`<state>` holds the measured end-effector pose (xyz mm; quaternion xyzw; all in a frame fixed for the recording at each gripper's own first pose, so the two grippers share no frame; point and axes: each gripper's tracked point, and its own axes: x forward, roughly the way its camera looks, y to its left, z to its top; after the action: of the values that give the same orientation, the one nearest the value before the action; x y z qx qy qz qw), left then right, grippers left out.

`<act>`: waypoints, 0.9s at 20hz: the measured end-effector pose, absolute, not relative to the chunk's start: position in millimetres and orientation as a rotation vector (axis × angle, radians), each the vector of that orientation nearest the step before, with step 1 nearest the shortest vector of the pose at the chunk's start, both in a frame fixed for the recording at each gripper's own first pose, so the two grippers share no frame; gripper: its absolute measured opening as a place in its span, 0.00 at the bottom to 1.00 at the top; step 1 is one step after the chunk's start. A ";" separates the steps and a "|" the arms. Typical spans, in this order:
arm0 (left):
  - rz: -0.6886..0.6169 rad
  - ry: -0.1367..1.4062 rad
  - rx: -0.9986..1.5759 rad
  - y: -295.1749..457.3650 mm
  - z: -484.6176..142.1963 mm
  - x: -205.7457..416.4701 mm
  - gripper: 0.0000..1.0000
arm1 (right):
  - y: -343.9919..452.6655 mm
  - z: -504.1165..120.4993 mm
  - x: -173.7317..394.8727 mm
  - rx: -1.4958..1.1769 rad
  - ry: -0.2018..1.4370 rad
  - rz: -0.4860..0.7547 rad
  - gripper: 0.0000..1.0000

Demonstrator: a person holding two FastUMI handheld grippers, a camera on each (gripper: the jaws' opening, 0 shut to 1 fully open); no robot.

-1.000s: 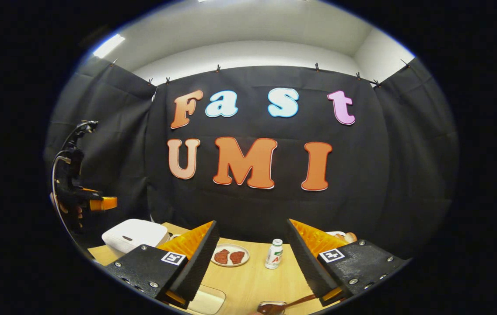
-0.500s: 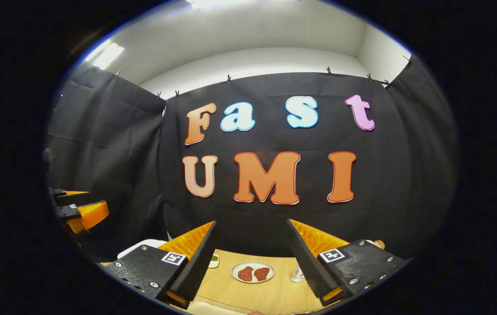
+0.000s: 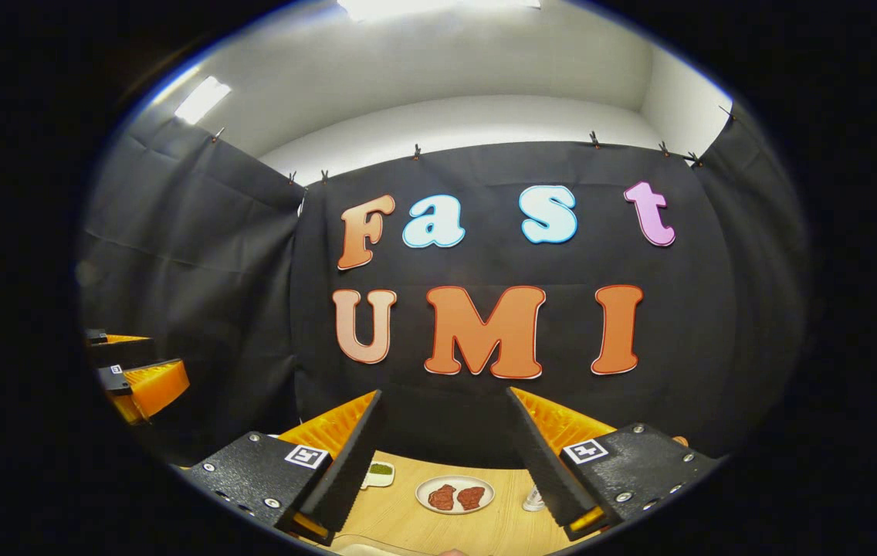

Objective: Close the left gripper, press the button to open the rice cooker; take a wooden spoon from the chopstick holder with the right hand, scoop a spoonful of rice and pour it into the rice cooker, then put the wooden spoon back into the chopstick holder.

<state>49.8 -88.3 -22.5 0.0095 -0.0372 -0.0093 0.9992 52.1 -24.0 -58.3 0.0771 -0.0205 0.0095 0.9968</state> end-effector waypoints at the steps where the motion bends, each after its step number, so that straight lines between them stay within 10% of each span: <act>1: -0.020 -0.080 0.016 -88.3 -21.5 50.5 1.00 | -24.7 -56.1 52.6 0.152 -0.047 0.018 0.95; 18: -0.052 -0.151 -0.070 -100.3 6.7 47.2 1.00 | -41.9 -45.9 47.3 0.126 -0.072 -0.027 0.95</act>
<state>47.2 -100.3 6.7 -0.0347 -0.0756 -0.0260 0.9962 47.3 -41.9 -45.9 0.0629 -0.0359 -0.0136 0.9973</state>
